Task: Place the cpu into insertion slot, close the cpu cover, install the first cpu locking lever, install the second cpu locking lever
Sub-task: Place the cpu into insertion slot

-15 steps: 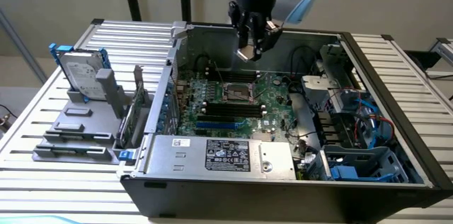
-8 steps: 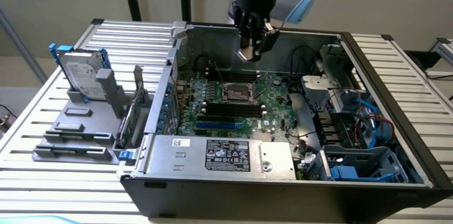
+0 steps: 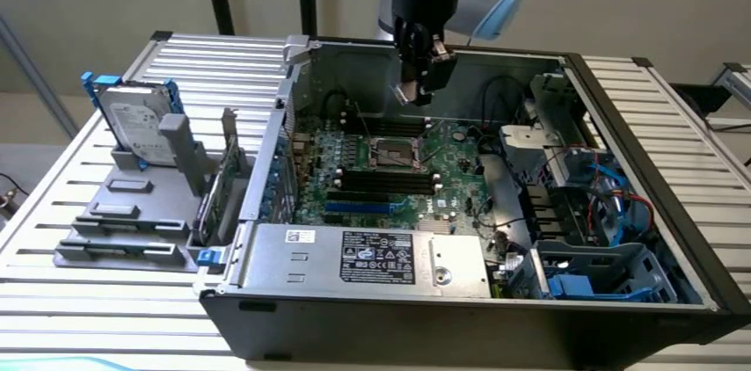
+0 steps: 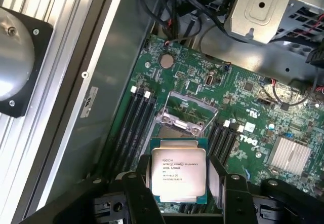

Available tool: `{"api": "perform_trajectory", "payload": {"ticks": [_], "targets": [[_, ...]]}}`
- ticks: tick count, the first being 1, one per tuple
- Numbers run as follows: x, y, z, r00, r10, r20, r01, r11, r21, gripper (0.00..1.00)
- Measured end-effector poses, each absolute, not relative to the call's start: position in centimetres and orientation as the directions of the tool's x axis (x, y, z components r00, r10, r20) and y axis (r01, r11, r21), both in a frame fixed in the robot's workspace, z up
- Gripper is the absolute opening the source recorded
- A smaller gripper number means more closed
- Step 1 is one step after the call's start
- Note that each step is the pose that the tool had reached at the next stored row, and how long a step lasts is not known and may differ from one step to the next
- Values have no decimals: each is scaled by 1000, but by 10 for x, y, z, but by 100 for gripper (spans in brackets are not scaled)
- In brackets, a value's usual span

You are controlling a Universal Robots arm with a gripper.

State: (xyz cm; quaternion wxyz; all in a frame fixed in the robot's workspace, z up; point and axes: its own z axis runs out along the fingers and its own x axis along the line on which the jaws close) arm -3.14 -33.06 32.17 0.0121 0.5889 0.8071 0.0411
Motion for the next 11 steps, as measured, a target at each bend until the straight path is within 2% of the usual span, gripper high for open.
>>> {"api": "perform_trajectory", "payload": {"ticks": [11], "targets": [[-31, -331, 316, -110, 993, 29, 991, 108, 80, 55]]}}
